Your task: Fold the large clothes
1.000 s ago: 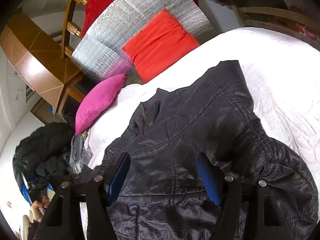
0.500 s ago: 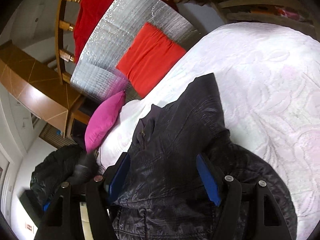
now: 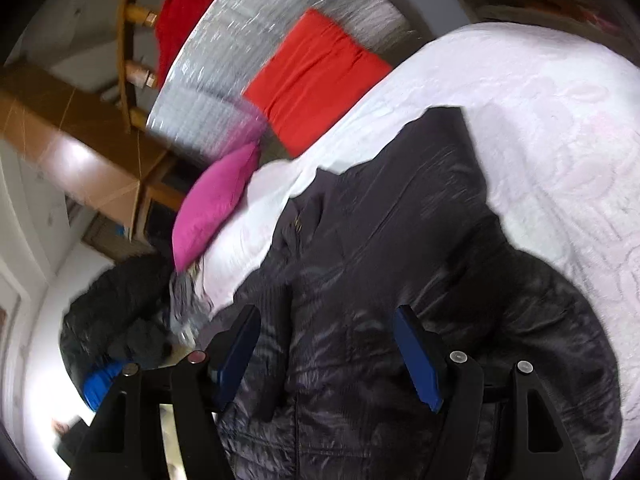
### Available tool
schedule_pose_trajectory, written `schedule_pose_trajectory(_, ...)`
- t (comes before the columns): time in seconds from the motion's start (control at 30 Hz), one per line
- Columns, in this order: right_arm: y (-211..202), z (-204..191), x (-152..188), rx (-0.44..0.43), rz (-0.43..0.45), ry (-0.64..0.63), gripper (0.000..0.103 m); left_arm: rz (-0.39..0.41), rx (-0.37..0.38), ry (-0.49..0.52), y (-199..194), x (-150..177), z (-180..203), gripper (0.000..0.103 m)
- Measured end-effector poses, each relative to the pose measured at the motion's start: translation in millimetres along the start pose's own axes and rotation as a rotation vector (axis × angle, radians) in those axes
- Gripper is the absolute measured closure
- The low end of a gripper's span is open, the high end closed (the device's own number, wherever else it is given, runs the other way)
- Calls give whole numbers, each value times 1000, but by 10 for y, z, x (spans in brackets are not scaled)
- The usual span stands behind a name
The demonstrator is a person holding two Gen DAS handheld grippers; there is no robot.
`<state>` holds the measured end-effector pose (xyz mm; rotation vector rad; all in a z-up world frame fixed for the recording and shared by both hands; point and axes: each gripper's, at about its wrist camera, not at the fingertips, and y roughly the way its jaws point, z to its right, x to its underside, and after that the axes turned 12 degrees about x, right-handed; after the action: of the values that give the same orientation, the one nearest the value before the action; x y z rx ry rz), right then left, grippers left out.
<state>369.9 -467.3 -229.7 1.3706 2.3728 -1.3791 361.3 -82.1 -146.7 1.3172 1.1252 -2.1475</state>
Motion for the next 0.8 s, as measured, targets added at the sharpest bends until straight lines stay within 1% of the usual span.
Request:
schedule_pose_trajectory(0.07,33,-182,112,15,-2,-96,31,47,-118,-85,-50,-83,-309,23)
schedule_pose_trajectory(0.13,78,-377,253,32,-3,-200,31,51,-236,-214,22,-125,-719,23)
schedule_pose_trajectory(0.17,113,-508,357,28,-11,-265,31,51,-265,-265,44,-100,-866,24)
schedule_pose_trajectory(0.23,183,-692,532,22,-27,-352,31,12,-334,-354,171,-14,-1135,24)
schedule_pose_trajectory(0.3,251,-834,668,46,-18,-424,31,-57,-376,-416,273,90,-1315,27)
schedule_pose_trajectory(0.33,313,-920,743,71,-13,-468,31,-91,-355,-467,372,114,-1429,35)
schedule_pose_trajectory(0.37,376,-981,801,92,-21,-500,31,-104,-336,-503,475,115,-1493,42)
schedule_pose_trajectory(0.4,465,-1058,862,127,-36,-536,31,-122,-334,-524,523,122,-1530,43)
schedule_pose_trajectory(0.47,604,-1198,968,194,-45,-610,31,-164,-344,-525,622,140,-1527,43)
schedule_pose_trajectory(0.5,655,-1257,1007,218,-42,-641,31,-189,-333,-525,656,132,-1521,43)
schedule_pose_trajectory(0.57,747,-1421,1073,278,-25,-699,31,-195,-311,-533,693,97,-1559,43)
schedule_pose_trajectory(0.67,850,-1598,1118,314,-18,-746,31,-229,-291,-515,730,160,-1543,43)
schedule_pose_trajectory(0.7,893,-1667,1129,344,-8,-765,31,-241,-282,-504,752,179,-1533,43)
schedule_pose_trajectory(0.73,925,-1729,1123,373,11,-774,31,-259,-272,-485,806,187,-1557,43)
schedule_pose_trajectory(0.8,958,-1821,1053,399,48,-760,31,-289,-267,-443,914,218,-1545,43)
